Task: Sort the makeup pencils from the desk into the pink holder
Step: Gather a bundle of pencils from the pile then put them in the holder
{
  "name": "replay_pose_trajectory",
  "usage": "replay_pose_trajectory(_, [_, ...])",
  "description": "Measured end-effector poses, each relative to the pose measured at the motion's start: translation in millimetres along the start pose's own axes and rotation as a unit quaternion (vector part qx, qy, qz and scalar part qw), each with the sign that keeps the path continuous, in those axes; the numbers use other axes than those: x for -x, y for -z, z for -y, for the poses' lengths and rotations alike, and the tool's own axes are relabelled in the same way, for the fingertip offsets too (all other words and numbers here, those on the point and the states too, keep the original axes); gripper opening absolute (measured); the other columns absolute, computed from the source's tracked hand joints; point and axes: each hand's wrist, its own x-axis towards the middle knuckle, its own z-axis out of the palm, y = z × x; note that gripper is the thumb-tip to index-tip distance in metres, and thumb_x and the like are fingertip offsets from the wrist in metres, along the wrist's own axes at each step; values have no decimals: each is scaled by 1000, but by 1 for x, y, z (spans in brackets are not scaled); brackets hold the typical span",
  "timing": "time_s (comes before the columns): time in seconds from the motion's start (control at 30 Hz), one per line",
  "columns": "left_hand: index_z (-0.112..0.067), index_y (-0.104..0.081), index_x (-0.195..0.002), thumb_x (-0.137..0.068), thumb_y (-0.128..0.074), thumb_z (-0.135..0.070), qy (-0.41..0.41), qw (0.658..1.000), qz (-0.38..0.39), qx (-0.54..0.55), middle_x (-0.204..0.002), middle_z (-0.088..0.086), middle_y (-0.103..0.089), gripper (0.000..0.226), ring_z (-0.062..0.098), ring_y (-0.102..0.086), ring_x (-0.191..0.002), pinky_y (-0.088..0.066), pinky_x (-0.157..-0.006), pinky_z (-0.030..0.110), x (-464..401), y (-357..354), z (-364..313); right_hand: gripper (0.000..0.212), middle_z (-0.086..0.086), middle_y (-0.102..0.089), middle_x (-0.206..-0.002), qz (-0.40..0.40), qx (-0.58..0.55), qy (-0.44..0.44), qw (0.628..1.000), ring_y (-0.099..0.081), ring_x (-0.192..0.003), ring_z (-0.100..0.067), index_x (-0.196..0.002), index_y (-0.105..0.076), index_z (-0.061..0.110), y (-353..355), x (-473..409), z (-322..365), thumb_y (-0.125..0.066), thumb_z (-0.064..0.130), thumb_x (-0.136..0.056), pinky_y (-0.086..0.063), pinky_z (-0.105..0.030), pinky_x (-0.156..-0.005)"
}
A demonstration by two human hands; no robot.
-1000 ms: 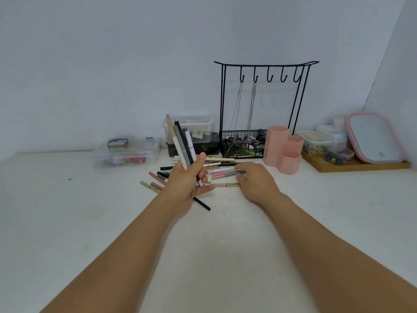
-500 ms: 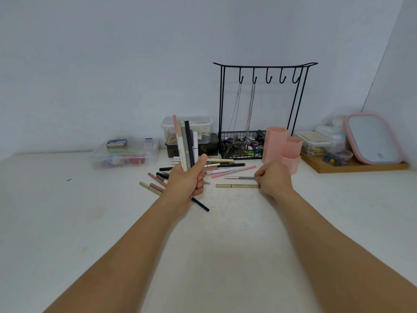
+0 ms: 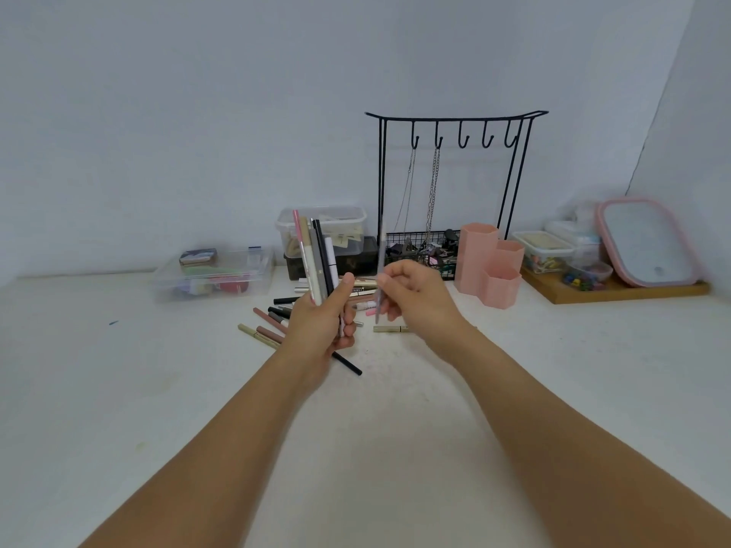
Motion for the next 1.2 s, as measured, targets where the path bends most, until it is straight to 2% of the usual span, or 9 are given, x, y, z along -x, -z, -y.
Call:
replay_pose_trajectory(0.1, [-9,-70,-87,-91,-72,-48,1,1000,-7,-2,-64,6,-65,39,17,-61,-56,-49,-49,26,2,-3,2,7,-8,-68,-69,55,-71,-16,996,-61,-56,-14,-95,-65,10,-16,8,3,-61,13,-99,-52,-25,-53])
replay_pose_trajectory(0.4, [-6,-73,-112,-95,-69,-39,23,998,15,52,-96,17,-80,37,30,-79,-84,-62,-63,35,7,-4,-1,5,0,-74,-68,-16,-53,-29,998,-67,-58,-6,-85,-77,8,-14,12,0,-74,9,-89,-51,-16,-56])
replay_pose_trajectory(0.57, [-10,-72,-111,-94,-71,-41,23,999,6,30,-78,7,-78,35,19,-74,-63,-60,-58,31,6,-8,2,11,3,-75,-67,-5,-39,-17,999,-70,-68,2,-76,-79,7,-21,14,-4,-75,3,-85,-50,-9,-62])
replay_pose_trajectory(0.77, [-12,-64,-78,-90,-78,-34,12,1000,29,4,-56,1,-51,29,12,-42,-45,-35,-40,22,4,-2,0,22,3,-73,-65,50,24,-26,998,-63,-61,3,-69,-78,14,-16,14,3,-67,6,-86,-44,-6,-56])
replay_pose_trajectory(0.87, [-13,-62,-84,-93,-75,-30,-14,999,32,0,-56,0,-50,23,12,-42,-45,-36,-41,23,2,-3,-3,9,3,-76,-88,-11,-39,-77,996,-67,-81,-10,-92,-77,21,-7,9,11,-75,25,-83,-53,-23,-66])
replay_pose_trajectory(0.93, [-12,-63,-84,-94,-74,-28,-53,997,17,-60,-53,-1,-53,22,13,-46,-44,-42,-42,25,3,-5,-2,48,-5,-72,-112,6,-103,-95,990,-68,-102,-19,-120,-65,17,-4,9,15,-80,38,-79,-59,-37,-84])
replay_pose_trajectory(1.0, [-15,-64,-86,-98,-68,-17,-117,980,15,-158,-53,-3,-58,12,11,-52,-45,-47,-44,27,9,-13,1,59,-5,-73,-110,56,-116,-82,988,-70,-100,-21,-124,-64,15,-12,14,20,-82,41,-73,-59,-42,-80])
replay_pose_trajectory(1.13, [-18,-63,-114,-99,-52,7,-192,952,84,-222,-79,1,-65,31,5,-62,-66,-49,-55,24,23,-29,11,24,-14,-75,-87,-45,-31,-80,995,-74,-77,-19,-89,-76,19,-33,24,21,-83,36,-74,-59,-48,-66])
replay_pose_trajectory(1.2, [-14,-62,-127,-95,-57,5,-186,942,106,-257,-90,0,-70,37,3,-67,-78,-51,-64,16,24,-31,11,12,-9,-75,-78,-101,-53,-108,988,-73,-72,-11,-83,-75,19,-31,20,15,-79,30,-79,-58,-36,-61])
